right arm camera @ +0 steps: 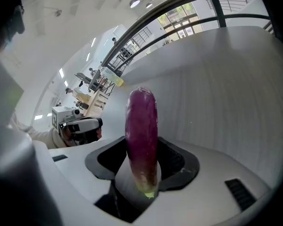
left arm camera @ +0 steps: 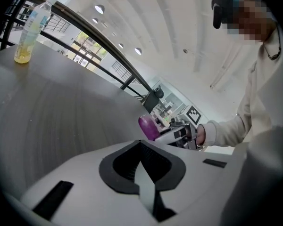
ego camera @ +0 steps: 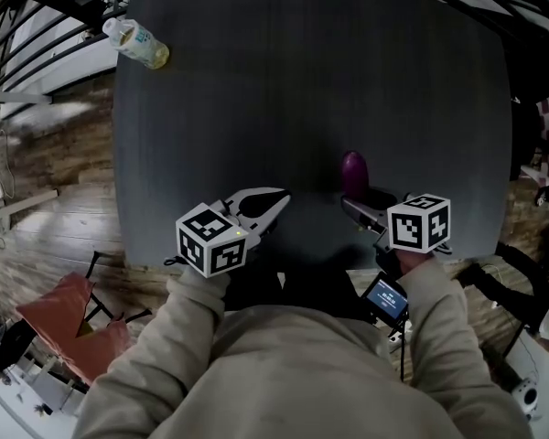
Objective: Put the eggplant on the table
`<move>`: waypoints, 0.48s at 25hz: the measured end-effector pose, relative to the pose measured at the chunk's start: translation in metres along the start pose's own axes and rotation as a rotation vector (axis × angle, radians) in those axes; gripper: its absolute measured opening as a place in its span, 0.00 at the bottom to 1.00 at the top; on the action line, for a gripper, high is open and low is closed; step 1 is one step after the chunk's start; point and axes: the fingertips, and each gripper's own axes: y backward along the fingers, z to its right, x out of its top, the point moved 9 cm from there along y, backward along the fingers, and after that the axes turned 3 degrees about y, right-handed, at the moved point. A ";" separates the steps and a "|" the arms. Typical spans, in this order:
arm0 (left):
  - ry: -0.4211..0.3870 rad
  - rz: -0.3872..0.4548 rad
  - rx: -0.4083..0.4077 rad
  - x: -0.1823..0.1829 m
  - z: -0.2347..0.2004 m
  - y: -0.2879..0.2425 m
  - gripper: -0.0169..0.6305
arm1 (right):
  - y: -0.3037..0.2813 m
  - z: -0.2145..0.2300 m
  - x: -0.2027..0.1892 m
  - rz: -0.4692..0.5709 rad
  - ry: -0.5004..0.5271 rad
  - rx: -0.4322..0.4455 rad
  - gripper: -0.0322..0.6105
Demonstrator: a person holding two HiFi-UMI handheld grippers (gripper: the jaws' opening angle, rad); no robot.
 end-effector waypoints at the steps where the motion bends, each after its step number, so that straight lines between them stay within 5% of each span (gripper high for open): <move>1: 0.001 -0.003 -0.002 -0.002 0.000 -0.001 0.03 | -0.002 0.001 -0.001 -0.004 -0.001 -0.002 0.37; 12: 0.027 -0.009 0.016 -0.020 -0.009 0.008 0.03 | -0.022 0.009 -0.017 -0.052 -0.010 -0.027 0.37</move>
